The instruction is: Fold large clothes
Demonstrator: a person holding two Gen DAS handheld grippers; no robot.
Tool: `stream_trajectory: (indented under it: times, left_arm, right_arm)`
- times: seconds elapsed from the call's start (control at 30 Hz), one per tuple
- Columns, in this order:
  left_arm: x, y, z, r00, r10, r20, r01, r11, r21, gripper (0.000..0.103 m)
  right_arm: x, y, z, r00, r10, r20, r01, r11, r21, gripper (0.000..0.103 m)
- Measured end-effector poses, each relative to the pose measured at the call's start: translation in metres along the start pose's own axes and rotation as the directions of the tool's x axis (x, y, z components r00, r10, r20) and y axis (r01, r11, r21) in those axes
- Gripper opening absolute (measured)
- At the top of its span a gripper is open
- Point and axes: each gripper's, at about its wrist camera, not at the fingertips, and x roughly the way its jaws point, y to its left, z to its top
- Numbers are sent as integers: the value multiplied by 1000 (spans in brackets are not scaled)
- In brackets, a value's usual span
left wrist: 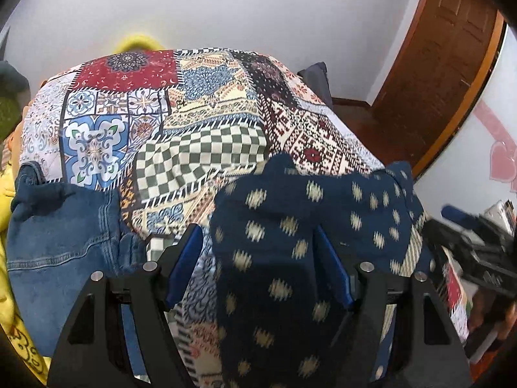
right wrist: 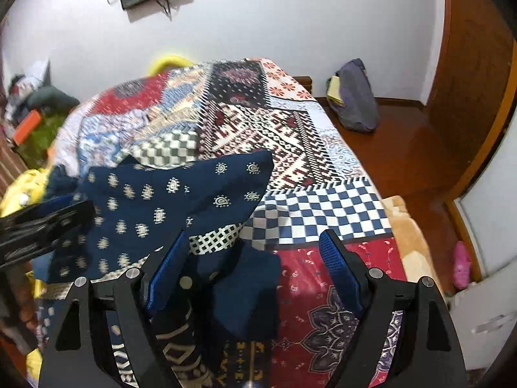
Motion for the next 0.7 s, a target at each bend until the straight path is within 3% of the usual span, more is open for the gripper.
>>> stream_trajectory:
  times: [0.17,0.23,0.4,0.47,0.7]
  left_arm:
    - [-3,-8,-8,1000,-15,-28,16,1000,24,71]
    - [-11,-17,-23,999,12,-34,-9,996,84,72]
    - [-42,-22,-57,1000,9,-22,-5,990,139,82]
    - [-53,-17,-67,1000,-2,-27,5,992,129,88]
    - [-77,-1,-113,995,32,-95,-12,980,197,91]
  right_arm:
    - [-13,14,-13,985,171,-13,-171,985,25,80]
    - [-10,24,-21,977,209,-45,-209,978,12,80]
    - [0,45,-58,984,115,-139,-125,990,-65,80]
    - [-7,45,-75,977,132,-169,-145,987,-70,80]
    - [-40,22,-105,963,159,-216,-169,985,-28,80]
